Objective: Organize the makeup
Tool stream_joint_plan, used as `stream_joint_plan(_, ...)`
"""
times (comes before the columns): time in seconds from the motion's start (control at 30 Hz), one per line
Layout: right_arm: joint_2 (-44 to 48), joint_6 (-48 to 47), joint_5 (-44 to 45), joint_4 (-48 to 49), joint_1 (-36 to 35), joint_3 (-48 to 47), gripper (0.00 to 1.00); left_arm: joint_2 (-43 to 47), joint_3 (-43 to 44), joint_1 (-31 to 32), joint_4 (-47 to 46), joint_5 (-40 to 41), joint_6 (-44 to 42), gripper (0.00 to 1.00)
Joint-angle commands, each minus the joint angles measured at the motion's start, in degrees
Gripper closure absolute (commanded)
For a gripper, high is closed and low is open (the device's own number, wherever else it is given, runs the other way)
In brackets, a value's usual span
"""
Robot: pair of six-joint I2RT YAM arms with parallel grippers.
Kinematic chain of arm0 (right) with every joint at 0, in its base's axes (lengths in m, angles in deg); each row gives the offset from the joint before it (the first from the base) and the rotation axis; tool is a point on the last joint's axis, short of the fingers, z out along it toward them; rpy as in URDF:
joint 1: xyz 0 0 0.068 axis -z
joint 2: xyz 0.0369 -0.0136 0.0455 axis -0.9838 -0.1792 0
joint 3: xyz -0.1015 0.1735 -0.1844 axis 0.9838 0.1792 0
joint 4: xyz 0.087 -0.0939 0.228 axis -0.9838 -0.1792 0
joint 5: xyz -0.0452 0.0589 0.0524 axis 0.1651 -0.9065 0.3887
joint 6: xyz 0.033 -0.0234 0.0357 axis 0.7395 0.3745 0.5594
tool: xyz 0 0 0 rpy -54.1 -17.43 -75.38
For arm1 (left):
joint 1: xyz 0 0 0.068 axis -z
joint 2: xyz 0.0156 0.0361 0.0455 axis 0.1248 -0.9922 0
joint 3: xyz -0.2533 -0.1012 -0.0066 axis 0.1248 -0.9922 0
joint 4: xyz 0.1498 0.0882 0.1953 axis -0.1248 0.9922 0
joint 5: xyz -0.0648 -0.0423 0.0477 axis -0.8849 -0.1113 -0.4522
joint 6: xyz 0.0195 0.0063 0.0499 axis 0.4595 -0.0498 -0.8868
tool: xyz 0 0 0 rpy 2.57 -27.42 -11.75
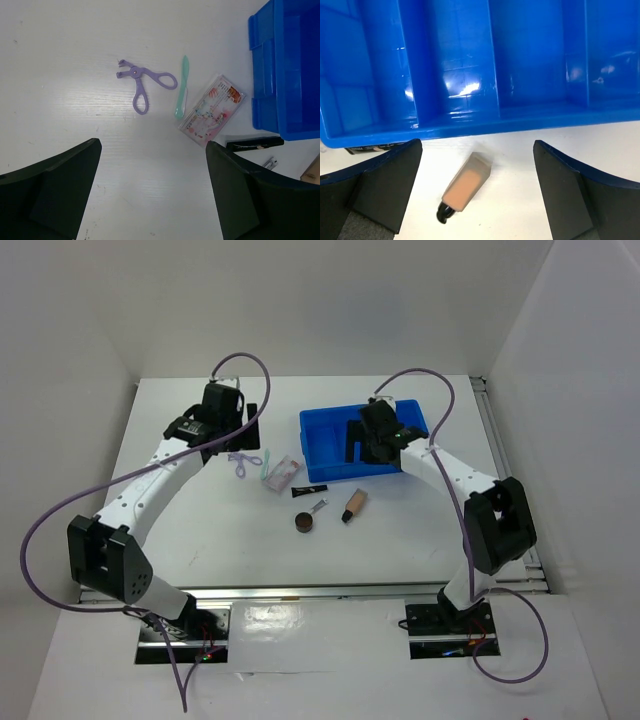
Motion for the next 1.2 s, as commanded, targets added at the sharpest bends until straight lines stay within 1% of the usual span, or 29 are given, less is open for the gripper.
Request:
stream_joint_plan(0.0, 3.0, 3.2, -0.5, -1.1, -0.5, 0.6, 0.0, 0.8, -0.3, 0.1, 0.7, 0.4, 2.3, 0.0)
stream_joint_plan(0.07, 3.6, 4.9, -0.5, -2.4, -0.5, 1.2, 0.0, 1.6, -0.3, 0.1, -0.1, -0.3, 2.3, 0.0)
stream_joint_plan(0.17, 6.1, 4.4, -4.2, -3.0, -0.5, 3.4, 0.0, 3.1, -1.6, 0.7, -1.3, -0.9, 1.6, 0.0)
stream_joint_plan(0.2, 6.8, 6.0, -4.2, -2.4, -1.4, 4.1, 0.0, 3.8, -2.2, 0.7, -1.3, -0.9, 1.1, 0.0)
stream_joint_plan(0.23, 7.6, 8.0, -0.7, -2.4, -1.4, 5.8, 0.0, 3.8, -2.2, 0.7, -1.3, -0.1, 1.1, 0.0)
stream_joint_plan(0.27, 9.3, 10.1, -0.1, -2.4, -2.0, 6.6, 0.0, 4.4, -2.8, 0.7, -1.3, -0.1, 1.1, 0.0)
stream_joint_plan(0.3, 10.2, 12.7, -0.9, -3.1, -2.0, 6.6, 0.0, 4.4, -2.8, 0.7, -1.3, -0.1, 1.1, 0.0)
stream_joint_plan(0.43, 11.4, 17.7, -7.1, -4.5, -2.5, 9.3, 0.0, 4.9, -2.8, 0.7, -1.9, -0.1, 1.7, 0.0)
stream_joint_plan(0.47, 11.4, 19.4, -9.0, -4.5, -3.1, 11.6, 0.0, 4.9, -2.8, 0.7, -1.9, -0.1, 1.7, 0.0)
stream_joint_plan(0.57, 10.4, 24.1, -12.5, 0.4, -4.9, 16.6, 0.0, 4.9, -2.8, 1.2, -1.3, -0.1, 2.2, 0.0)
stream_joint_plan(0.63, 8.9, 25.8, -12.5, 2.5, -5.6, 17.3, 0.0, 4.9, -3.4, 1.2, -1.3, -0.1, 2.2, 0.0)
stream_joint_plan(0.77, 2.6, 28.7, -7.8, -1.1, -7.2, 14.0, 0.0, 4.9, -2.1, 1.2, 0.7, -1.6, 1.6, 0.0)
stream_joint_plan(0.8, 1.1, 28.7, -5.2, -1.8, -8.2, 12.6, 0.0, 4.9, -2.1, 1.2, 0.7, -1.6, 1.6, 0.0)
stream_joint_plan(1.0, -3.3, 30.6, 1.1, -4.3, -9.6, 9.3, 0.0, 5.5, -3.2, 1.2, 0.7, -1.1, 1.6, 0.0)
stream_joint_plan(1.17, -6.5, 30.6, 4.4, -5.5, -9.6, 7.1, 0.11, 5.5, -3.7, 1.2, 0.2, -1.1, 1.6, 0.0)
